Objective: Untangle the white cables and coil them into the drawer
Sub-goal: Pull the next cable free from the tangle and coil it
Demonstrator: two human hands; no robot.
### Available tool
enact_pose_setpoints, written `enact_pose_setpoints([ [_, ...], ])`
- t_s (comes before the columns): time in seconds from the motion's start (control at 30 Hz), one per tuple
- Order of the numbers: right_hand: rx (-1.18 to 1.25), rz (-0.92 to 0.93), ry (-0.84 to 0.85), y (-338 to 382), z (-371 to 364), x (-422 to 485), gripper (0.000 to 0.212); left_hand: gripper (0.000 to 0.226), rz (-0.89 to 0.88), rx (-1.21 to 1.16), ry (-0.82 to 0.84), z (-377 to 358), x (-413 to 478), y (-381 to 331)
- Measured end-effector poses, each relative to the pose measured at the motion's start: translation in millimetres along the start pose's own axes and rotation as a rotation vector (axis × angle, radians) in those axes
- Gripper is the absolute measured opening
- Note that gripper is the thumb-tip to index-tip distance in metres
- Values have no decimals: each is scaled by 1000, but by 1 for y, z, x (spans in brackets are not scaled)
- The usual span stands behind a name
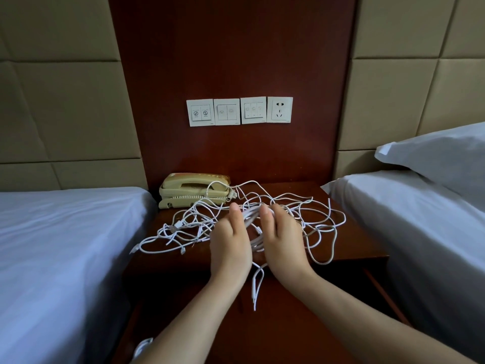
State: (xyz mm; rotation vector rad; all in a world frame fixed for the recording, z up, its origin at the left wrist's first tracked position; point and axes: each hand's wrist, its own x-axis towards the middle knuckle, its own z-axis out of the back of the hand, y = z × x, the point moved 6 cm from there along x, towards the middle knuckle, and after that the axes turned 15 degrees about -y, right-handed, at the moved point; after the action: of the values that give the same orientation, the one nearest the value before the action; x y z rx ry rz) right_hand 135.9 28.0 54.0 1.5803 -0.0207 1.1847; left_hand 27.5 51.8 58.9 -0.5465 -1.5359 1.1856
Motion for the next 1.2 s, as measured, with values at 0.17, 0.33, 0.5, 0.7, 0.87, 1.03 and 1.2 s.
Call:
enact_pose_setpoints([
  [0.17,102,-29,188,8,-7,2,41,57,-52,79,-40,9,25,1],
  [0.33,-102,158,296,8,3,27,44,53,-29,147,55,11,35,4],
  [0.5,-124,137,273,-6,9,35,38,44,38,-35,222,0,26,3],
  [0.7,-296,262,564,-1,-14,8,27,48,-34,-45,2,12,40,1],
  [0.87,-408,579,580,21,-26,-17,25,53,-209,74,-142,21,51,-2],
  [1.03,-386,813,419,37,-17,-12,33,51,-340,280,-22,11,48,-5],
  [1.2,-245,589,337,34,0,19,23,47,-362,321,302,-11,37,3],
])
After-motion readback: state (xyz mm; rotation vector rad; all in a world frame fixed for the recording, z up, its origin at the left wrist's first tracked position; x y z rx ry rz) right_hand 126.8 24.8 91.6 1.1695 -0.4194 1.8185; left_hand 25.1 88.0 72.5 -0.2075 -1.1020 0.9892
